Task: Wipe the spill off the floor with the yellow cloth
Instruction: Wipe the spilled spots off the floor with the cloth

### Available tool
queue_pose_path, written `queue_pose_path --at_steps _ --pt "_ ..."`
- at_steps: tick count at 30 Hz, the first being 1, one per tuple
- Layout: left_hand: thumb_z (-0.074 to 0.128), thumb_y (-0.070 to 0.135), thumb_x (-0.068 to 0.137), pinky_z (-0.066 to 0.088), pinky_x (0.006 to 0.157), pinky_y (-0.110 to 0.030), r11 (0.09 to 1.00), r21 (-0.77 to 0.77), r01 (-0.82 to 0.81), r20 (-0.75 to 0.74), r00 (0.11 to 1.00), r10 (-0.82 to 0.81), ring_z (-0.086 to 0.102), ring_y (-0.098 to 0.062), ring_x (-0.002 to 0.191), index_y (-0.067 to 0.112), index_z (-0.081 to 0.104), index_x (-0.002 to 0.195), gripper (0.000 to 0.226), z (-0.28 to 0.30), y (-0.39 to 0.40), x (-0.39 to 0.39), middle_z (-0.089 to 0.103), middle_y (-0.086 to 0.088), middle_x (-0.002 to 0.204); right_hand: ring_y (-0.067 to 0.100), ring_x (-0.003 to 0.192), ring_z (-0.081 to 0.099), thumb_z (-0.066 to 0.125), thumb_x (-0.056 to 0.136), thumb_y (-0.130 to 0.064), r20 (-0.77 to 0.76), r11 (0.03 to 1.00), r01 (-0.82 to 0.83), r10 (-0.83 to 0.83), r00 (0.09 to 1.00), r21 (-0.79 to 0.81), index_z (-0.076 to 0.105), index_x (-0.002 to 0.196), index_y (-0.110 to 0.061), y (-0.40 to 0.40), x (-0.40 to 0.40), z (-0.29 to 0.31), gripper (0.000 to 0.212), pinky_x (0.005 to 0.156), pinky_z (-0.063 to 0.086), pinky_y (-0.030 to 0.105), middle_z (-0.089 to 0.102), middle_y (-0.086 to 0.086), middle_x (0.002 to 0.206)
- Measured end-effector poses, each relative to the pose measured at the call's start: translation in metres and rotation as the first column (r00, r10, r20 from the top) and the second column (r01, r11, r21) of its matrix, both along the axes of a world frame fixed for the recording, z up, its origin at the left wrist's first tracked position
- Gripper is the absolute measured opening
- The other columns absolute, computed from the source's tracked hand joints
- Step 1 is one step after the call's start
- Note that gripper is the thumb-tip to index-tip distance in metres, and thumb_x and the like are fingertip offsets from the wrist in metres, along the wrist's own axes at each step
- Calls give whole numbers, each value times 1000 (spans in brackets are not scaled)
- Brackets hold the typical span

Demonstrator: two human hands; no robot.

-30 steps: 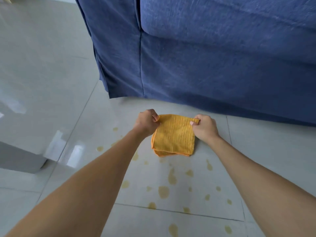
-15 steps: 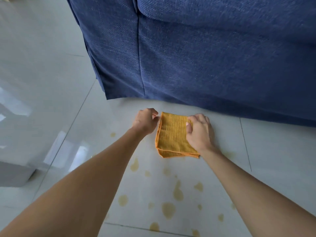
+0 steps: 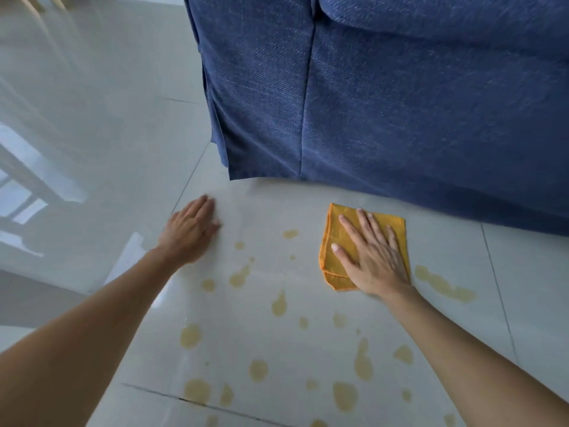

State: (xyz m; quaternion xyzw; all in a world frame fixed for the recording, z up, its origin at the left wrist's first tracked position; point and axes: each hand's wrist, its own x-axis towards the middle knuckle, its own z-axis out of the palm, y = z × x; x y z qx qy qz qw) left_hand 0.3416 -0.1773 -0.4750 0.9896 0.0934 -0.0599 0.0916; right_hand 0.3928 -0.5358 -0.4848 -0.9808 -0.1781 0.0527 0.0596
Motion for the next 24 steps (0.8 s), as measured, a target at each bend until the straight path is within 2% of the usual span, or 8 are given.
queue_pose_path --at_steps 4,6,10,13,17,21,24 --pt "11 60 92 13 117 -42 996 0 -95 33 995 95 6 -18 147 25 9 152 69 -14 34 -49 5 5 159 16 150 -2 6 85 -69 6 991 133 -133 991 -7 6 153 -40 21 11 -4 75 119 -2 47 -3 -4 164" --pt "2 62 88 10 117 -41 993 -18 -121 62 991 121 3 -14 147 27 8 152 73 -18 36 -63 3 9 158 18 150 -2 13 90 -66 4 976 215 -216 976 18 9 154 -35 42 16 -4 71 118 -2 50 -1 -2 164" --pt "2 59 90 8 118 -40 988 -26 -154 107 982 156 2 -10 146 29 9 152 69 -20 34 -64 3 11 158 23 150 0 22 94 -60 -14 959 274 -274 962 76 11 154 -29 100 21 -2 68 118 -1 53 1 0 164" --pt "3 57 91 9 117 -40 989 -15 -147 126 981 148 4 -12 146 28 10 151 68 -23 35 -65 5 10 158 23 150 -4 21 94 -60 -52 979 179 -175 983 100 8 155 -29 150 11 0 69 117 -5 53 -2 1 164" --pt "0 57 90 13 116 -41 990 18 -139 136 981 135 8 -14 146 25 12 151 70 -25 36 -65 9 7 158 20 150 -8 20 94 -62 -65 993 -79 85 994 88 3 155 -33 190 -16 2 69 117 -10 50 -6 -2 163" --pt "-1 57 91 14 116 -42 990 21 -138 117 984 134 7 -15 147 24 10 151 70 -24 35 -73 7 6 159 14 150 -9 19 94 -65 -67 947 -319 322 944 45 1 153 -39 156 -19 4 68 119 -8 45 -11 -9 163" --pt "-1 56 92 15 116 -42 989 44 -144 131 982 137 8 -15 147 23 11 151 69 -27 33 -88 8 6 159 12 150 -6 14 90 -70 -41 945 -327 328 944 27 3 152 -43 108 -11 3 68 119 -5 43 -8 -12 162"
